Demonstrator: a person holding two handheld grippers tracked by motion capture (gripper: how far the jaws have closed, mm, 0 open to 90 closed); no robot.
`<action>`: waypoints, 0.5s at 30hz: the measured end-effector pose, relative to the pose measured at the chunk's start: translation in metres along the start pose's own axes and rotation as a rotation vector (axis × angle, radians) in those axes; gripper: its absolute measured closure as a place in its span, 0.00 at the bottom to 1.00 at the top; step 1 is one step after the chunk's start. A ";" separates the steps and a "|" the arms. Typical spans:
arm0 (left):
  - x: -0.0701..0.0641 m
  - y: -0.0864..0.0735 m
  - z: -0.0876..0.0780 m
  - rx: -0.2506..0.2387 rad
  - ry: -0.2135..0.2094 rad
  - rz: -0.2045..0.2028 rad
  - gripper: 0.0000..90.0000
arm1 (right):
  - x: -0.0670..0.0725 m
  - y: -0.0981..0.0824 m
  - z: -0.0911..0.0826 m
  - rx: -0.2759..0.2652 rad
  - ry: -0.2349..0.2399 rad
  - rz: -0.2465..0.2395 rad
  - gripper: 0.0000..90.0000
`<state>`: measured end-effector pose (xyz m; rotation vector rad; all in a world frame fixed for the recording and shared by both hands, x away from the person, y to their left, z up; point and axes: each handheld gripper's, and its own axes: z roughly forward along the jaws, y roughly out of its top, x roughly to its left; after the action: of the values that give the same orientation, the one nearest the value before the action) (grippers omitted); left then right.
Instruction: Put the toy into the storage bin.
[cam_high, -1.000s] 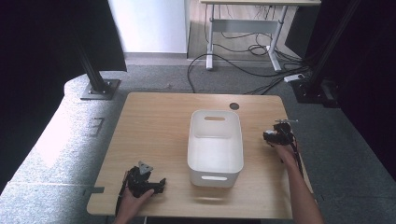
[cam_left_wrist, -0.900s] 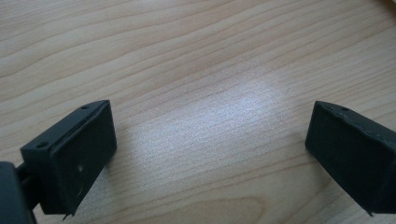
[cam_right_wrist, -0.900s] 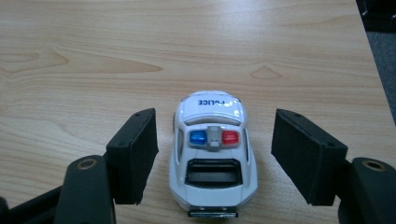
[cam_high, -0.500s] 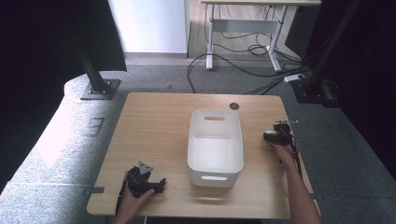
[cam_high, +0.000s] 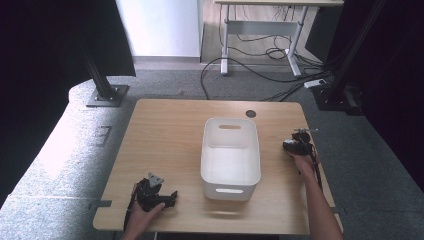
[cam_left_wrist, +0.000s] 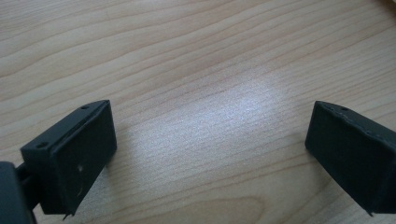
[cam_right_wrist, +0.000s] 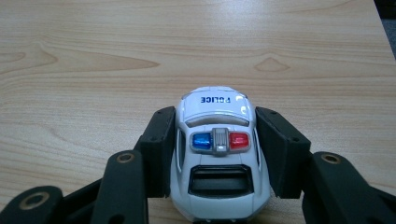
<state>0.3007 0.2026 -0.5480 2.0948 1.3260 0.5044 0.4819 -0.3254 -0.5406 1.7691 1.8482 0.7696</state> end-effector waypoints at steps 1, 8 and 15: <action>0.000 0.000 0.000 0.000 0.000 0.000 0.02 | 0.000 0.000 0.000 0.000 0.000 0.002 0.56; 0.000 0.000 0.000 0.000 0.000 0.000 0.02 | -0.002 -0.002 -0.006 -0.016 0.015 0.019 0.56; 0.000 0.000 0.000 0.001 0.000 0.000 0.02 | -0.001 -0.002 -0.020 -0.036 0.040 0.011 0.56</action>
<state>0.3008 0.2025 -0.5480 2.0951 1.3269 0.5043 0.4667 -0.3279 -0.5272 1.7552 1.8399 0.8434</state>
